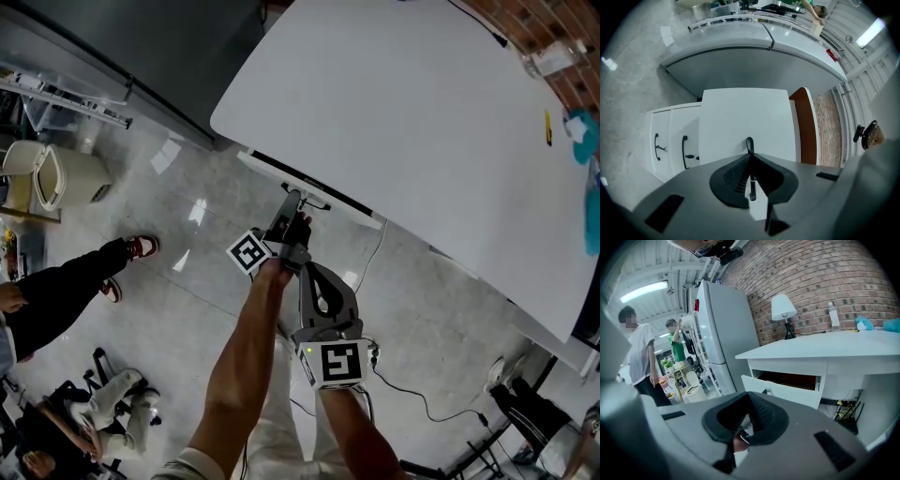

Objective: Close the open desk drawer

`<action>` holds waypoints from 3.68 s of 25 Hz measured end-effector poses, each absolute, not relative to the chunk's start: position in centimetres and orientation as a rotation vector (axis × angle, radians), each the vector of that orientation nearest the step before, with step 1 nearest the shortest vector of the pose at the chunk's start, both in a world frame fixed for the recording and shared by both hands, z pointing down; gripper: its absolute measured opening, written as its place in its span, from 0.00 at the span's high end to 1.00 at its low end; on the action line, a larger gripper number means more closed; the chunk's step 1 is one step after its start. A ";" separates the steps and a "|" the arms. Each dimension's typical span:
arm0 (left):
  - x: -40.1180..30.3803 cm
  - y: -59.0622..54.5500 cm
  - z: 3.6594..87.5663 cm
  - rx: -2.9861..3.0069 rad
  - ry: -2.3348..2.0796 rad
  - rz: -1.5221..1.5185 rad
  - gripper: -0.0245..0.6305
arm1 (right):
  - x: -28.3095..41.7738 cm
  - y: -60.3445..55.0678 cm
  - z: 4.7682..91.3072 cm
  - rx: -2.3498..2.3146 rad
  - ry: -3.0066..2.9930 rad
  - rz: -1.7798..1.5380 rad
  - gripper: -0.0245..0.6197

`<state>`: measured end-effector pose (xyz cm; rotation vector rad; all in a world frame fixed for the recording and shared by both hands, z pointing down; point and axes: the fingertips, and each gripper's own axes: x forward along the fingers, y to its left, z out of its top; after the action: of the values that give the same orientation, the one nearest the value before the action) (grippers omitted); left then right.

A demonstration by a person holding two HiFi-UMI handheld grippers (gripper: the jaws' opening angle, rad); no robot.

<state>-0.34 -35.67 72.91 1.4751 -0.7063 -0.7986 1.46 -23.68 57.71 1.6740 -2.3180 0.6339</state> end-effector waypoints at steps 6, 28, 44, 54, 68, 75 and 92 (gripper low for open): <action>0.4 -37.1 72.9 1.481 -0.705 -0.794 0.94 | 2.3 -24.4 57.6 1.686 -2.315 0.641 0.95; 3.9 -42.6 73.2 1.543 -0.771 -0.619 0.94 | 4.2 -24.9 57.4 1.704 -2.311 0.646 0.95; 2.8 -39.3 74.5 1.486 -0.765 -0.608 0.86 | 4.2 -23.9 55.3 1.750 -2.330 0.615 0.95; 1.1 -35.9 71.4 1.503 -0.706 -0.705 0.95 | 3.4 -22.2 54.6 1.747 -2.347 0.612 0.95; -2.5 -31.0 64.1 1.630 -0.742 -0.686 0.95 | 1.4 -21.5 51.2 1.747 -2.378 0.562 0.95; -5.5 -28.7 59.2 1.732 -0.840 -0.658 0.95 | 0.3 -21.3 48.5 1.765 -2.407 0.565 0.95; -8.9 -24.6 41.4 2.144 -1.081 -0.389 0.96 | -1.0 -21.5 38.4 1.839 -2.482 0.516 0.95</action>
<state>-8.92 -24.56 41.41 2.1439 -1.0814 -0.3888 -1.00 -21.50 38.38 1.8386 -2.4816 0.5156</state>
